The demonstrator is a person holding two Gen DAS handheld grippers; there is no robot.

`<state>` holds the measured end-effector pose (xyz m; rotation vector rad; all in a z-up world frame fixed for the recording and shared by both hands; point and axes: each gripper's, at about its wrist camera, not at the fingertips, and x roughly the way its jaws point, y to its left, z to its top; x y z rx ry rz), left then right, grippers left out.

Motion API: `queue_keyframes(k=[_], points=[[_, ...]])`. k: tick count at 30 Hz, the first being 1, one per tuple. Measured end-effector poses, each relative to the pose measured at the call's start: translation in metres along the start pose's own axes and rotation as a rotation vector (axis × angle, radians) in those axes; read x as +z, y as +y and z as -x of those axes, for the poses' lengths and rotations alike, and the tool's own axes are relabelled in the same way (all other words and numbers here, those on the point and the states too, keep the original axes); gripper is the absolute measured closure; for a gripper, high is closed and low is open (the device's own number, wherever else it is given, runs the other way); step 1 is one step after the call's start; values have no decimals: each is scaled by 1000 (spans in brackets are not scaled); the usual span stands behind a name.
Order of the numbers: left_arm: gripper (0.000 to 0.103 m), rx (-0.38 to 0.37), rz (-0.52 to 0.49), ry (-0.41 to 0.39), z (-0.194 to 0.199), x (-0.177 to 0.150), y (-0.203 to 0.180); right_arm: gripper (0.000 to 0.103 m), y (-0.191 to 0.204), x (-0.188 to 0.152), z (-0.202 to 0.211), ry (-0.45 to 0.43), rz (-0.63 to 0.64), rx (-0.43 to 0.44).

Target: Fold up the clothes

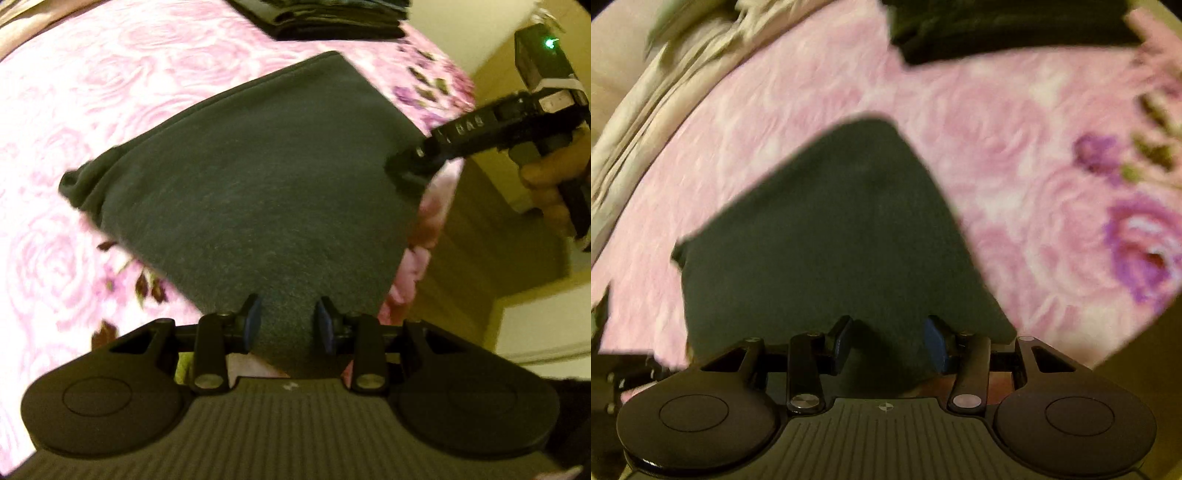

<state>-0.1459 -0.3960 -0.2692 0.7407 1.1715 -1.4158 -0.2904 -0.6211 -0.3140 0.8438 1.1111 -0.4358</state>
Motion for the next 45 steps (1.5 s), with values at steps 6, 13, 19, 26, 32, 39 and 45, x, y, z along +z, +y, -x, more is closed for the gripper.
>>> queue_keyframes(k=[6,13,19,26,32,39,45], points=[[73,105,220,-17,7,-3,-7,51,-1,18,23,-16,180,90],[70,117,343,-25,13,-15,1,43,-4,34,11,-6,221,97],[61,59,553,-80,30,-21,29,4,-8,45,37,-119,239,48],[61,-20,659,-117,17,-16,62,5,-33,64,5,9,221,138],[54,-22,657,-109,3,-16,70,5,-50,65,-40,124,233,73],[53,-17,662,-100,3,-15,71,5,-45,68,-49,165,249,21],[53,-8,646,-87,2,-11,69,5,-45,68,-51,167,247,10]])
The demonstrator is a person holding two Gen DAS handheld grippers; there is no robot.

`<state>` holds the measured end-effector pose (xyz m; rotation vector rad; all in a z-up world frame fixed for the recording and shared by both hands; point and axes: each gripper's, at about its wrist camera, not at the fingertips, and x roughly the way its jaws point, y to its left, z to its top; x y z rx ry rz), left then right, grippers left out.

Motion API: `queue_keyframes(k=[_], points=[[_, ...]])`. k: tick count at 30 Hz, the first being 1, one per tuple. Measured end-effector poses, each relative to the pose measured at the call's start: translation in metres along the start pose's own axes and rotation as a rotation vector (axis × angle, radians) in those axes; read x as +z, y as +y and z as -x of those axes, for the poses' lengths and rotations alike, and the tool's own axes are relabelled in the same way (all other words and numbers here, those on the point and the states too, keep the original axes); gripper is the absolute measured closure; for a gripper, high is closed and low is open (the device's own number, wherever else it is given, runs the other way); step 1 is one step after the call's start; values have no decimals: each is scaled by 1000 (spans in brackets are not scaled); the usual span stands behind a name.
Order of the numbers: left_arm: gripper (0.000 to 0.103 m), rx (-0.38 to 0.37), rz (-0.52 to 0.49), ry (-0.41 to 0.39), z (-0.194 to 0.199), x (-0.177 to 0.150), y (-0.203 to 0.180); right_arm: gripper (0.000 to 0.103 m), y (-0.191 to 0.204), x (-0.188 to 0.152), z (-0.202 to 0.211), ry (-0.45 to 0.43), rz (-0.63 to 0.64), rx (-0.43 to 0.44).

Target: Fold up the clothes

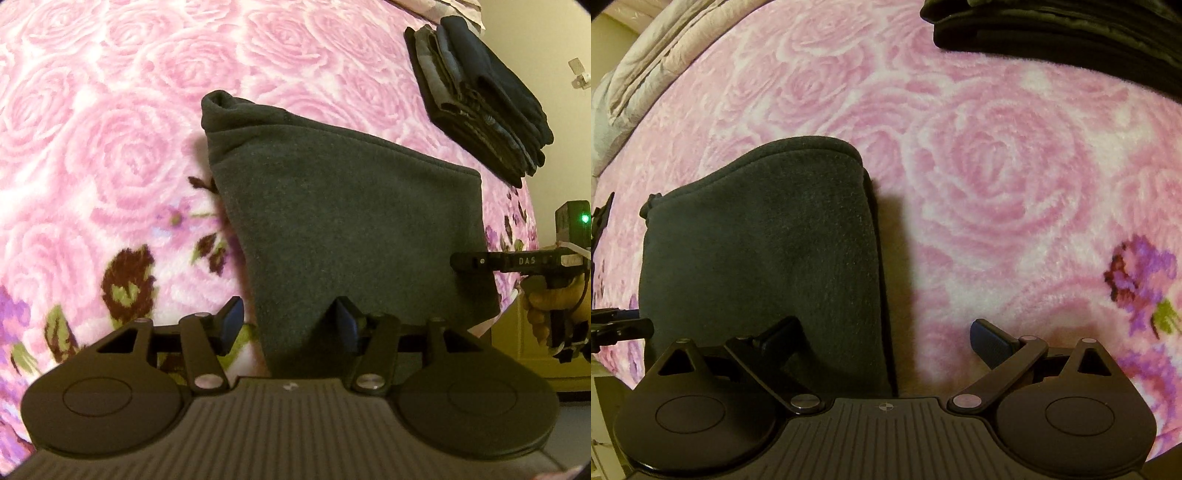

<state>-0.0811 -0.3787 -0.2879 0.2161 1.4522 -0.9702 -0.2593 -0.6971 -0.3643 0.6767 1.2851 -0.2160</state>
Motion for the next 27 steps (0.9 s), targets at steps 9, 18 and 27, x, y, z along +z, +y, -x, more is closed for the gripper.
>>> queue_keyframes(k=[9,18,27], points=[[53,24,-23,4,0,3,-6,5,0,0,-1,-2,-3,3],[54,86,-225,-84,9,13,-34,6,16,-4,23,-70,23,-10],[65,86,-392,-133,1,40,-54,62,34,16,48,-293,47,23]])
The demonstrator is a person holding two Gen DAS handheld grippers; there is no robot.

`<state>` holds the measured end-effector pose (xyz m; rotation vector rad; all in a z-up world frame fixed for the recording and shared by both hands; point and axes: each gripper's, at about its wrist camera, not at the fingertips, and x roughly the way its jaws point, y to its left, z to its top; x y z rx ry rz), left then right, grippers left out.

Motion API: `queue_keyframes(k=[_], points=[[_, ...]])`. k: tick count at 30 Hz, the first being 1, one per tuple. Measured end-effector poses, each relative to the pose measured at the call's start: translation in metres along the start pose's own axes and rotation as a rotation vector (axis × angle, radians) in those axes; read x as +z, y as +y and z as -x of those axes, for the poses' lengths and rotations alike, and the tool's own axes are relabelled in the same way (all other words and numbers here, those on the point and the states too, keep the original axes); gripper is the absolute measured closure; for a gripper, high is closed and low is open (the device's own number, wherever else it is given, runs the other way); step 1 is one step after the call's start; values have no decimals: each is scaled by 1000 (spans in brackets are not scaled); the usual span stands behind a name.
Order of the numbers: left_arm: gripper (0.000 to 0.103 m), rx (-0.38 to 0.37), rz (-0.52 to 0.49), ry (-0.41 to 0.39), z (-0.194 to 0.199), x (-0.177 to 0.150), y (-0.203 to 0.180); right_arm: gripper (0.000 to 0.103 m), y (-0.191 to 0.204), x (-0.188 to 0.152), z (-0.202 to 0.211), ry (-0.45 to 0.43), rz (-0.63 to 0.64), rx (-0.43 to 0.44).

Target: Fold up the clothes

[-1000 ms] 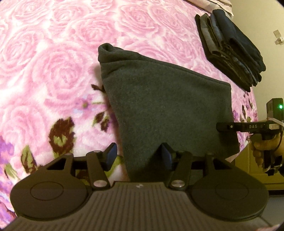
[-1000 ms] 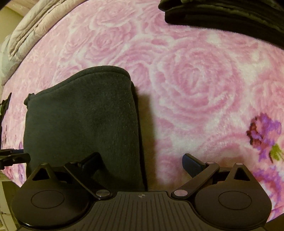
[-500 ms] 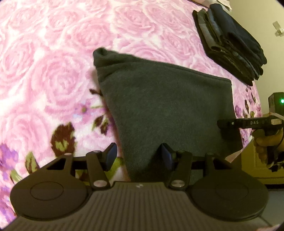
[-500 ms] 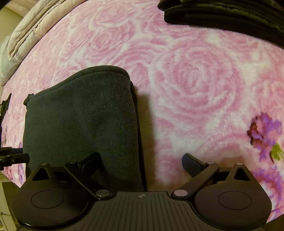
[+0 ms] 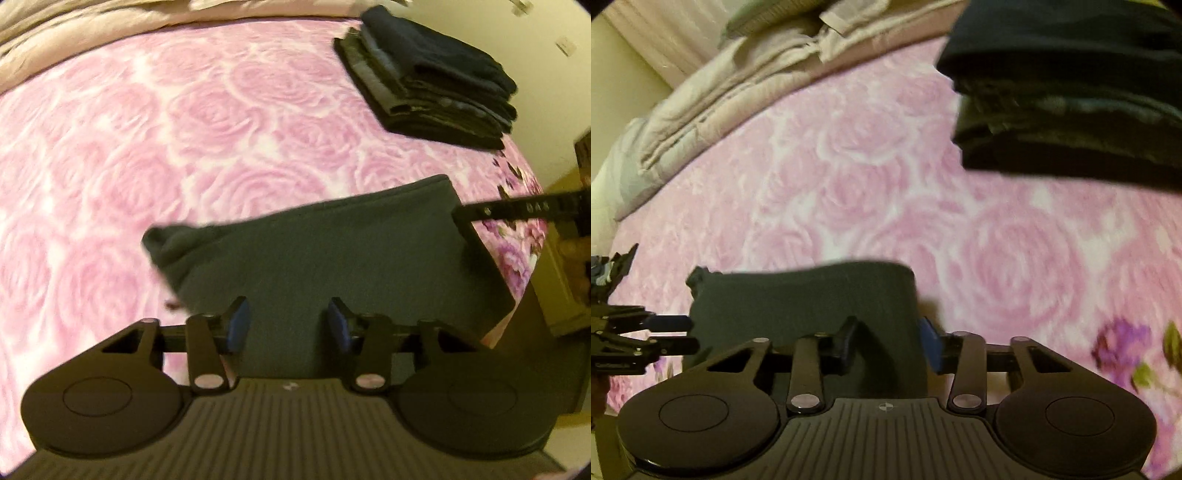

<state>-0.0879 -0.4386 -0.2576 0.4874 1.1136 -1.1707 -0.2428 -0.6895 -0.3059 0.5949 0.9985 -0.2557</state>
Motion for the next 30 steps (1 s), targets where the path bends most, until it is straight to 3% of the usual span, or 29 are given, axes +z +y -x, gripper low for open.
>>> queue_keyframes(k=[4,7,12,17,22,27,30], points=[[72,30,-54,-45,-12,2,10,62,-3,5,-17,-34,40,10],[72,27,-58,-82,-20,-3,26,62,-12,1,-25,-68,46,27],[71,-71,-71,-194,-24,-17,47,62,-15,-17,-24,-167,52,20],[70,-219,-48,-327,-7,-38,73,62,14,-48,-4,-361,84,-67],[69,-166,-67,-417,7,-60,96,62,56,-75,4,-502,242,-152],[69,-106,-12,-456,2,-72,111,62,74,-100,1,-606,420,-273],[68,-133,2,-460,0,-77,108,61,79,-119,6,-641,471,-277]])
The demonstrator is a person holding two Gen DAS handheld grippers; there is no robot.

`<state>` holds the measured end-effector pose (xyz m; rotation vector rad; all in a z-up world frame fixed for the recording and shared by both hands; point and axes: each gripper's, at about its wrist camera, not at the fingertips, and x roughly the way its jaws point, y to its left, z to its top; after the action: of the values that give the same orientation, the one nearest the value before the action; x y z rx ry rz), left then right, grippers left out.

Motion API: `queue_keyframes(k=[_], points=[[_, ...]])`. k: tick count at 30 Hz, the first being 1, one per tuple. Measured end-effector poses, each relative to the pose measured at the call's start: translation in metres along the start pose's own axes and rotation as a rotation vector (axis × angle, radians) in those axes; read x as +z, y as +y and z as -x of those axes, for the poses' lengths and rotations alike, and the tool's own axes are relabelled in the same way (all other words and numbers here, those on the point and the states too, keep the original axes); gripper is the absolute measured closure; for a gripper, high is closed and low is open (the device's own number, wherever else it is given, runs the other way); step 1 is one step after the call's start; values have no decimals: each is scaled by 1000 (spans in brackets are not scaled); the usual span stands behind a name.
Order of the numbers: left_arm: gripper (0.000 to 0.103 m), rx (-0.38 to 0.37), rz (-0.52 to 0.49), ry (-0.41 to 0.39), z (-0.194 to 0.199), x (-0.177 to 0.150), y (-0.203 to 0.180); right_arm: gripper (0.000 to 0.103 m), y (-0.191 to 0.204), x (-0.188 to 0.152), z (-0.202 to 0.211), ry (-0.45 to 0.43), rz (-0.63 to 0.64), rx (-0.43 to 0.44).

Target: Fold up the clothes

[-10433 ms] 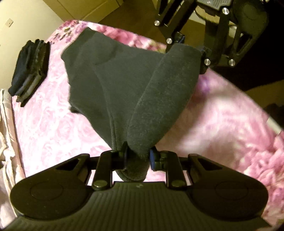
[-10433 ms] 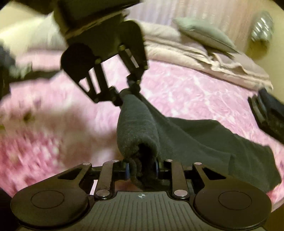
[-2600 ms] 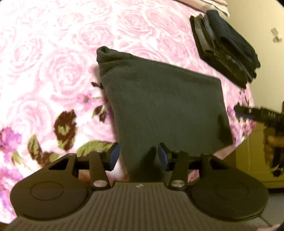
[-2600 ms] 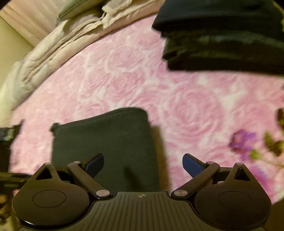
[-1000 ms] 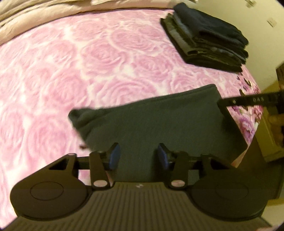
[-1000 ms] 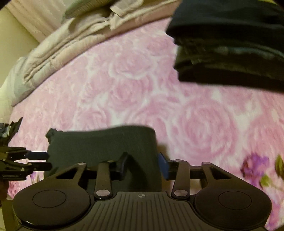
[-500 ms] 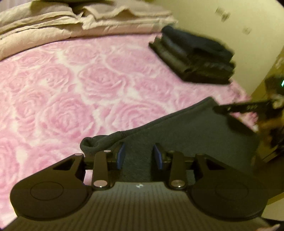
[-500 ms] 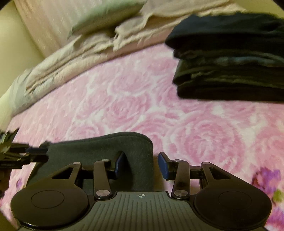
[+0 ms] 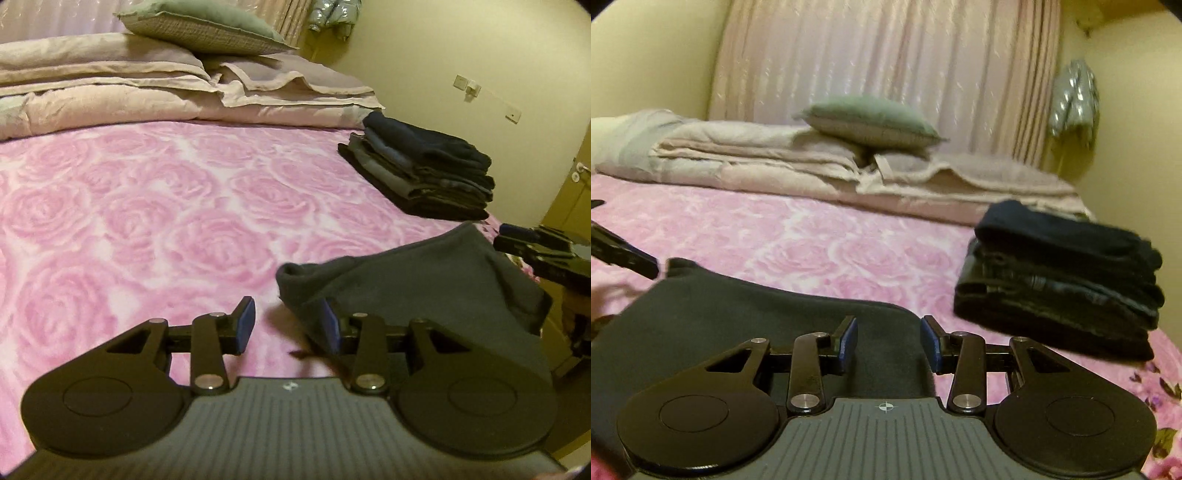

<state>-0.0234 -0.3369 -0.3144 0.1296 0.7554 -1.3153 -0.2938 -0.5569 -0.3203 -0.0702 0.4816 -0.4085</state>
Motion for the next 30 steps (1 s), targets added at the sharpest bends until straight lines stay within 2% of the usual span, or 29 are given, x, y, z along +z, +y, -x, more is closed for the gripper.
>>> queue_keyframes(k=[2,3,4,5,6,8,11,14,16,22,26,30], points=[[67,-22,53,-13,5,-3,-3,61,6,-5,20,-6,-37,53],[66,-42,94,-15,8,-4,-3,54,9,-8,30,-2,-66,90],[66,-55,123,-15,10,-4,-4,33,14,-10,39,6,-98,135],[66,-52,128,-11,10,-3,-7,24,21,-12,47,11,-119,181],[66,-39,121,-5,9,-1,-9,22,28,-13,53,14,-131,218],[67,-22,146,-2,6,1,-7,22,47,-14,61,16,-129,267],[69,-43,204,10,-2,5,0,22,74,-13,72,17,-126,338],[81,-22,181,42,-17,13,3,22,100,-14,67,8,-103,386],[83,-10,171,66,-30,16,7,22,114,-19,57,31,-95,404],[80,-14,151,93,-54,24,17,22,136,-49,46,80,-106,400],[74,32,149,103,-56,29,12,22,127,-48,52,57,-157,389],[74,84,161,98,-43,33,4,22,111,-45,75,22,-227,345]])
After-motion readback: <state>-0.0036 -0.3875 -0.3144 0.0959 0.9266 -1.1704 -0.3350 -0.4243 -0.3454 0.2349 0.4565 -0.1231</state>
